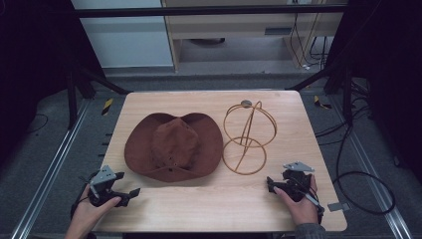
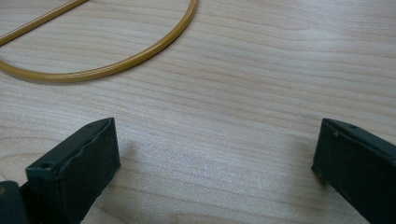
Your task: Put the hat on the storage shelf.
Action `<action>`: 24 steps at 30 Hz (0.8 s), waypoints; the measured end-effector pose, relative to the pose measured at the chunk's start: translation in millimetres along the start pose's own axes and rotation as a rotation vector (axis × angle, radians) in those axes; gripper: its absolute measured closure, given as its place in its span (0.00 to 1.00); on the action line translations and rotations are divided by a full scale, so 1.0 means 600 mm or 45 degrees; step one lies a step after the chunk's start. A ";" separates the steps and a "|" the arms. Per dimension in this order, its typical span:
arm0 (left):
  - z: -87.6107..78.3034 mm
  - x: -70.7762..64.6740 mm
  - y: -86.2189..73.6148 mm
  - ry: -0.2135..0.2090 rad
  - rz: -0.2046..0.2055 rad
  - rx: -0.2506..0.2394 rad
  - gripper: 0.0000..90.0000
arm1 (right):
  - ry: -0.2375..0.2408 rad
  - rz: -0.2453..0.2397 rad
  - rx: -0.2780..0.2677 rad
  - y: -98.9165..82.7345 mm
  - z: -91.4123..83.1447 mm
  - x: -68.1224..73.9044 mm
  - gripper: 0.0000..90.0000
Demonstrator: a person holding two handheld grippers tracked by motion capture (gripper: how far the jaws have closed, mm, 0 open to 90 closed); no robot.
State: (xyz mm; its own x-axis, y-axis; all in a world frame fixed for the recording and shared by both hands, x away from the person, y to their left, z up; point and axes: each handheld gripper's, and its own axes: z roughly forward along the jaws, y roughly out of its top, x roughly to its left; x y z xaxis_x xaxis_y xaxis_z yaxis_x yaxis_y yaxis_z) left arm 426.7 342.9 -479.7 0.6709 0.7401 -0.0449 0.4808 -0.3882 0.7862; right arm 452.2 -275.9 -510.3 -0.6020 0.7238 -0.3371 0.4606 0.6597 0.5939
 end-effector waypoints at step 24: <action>-0.024 -0.029 0.170 -0.023 0.185 -0.015 0.07 | 0.000 0.000 0.000 0.000 0.000 0.000 0.01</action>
State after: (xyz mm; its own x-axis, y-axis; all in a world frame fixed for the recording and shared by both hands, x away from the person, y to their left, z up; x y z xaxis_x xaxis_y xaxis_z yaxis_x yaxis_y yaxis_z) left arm 456.2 298.3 -389.8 0.7430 0.6667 0.0590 0.3715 -0.4841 0.7922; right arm 452.4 -275.9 -510.3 -0.6024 0.7235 -0.3371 0.4602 0.6599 0.5939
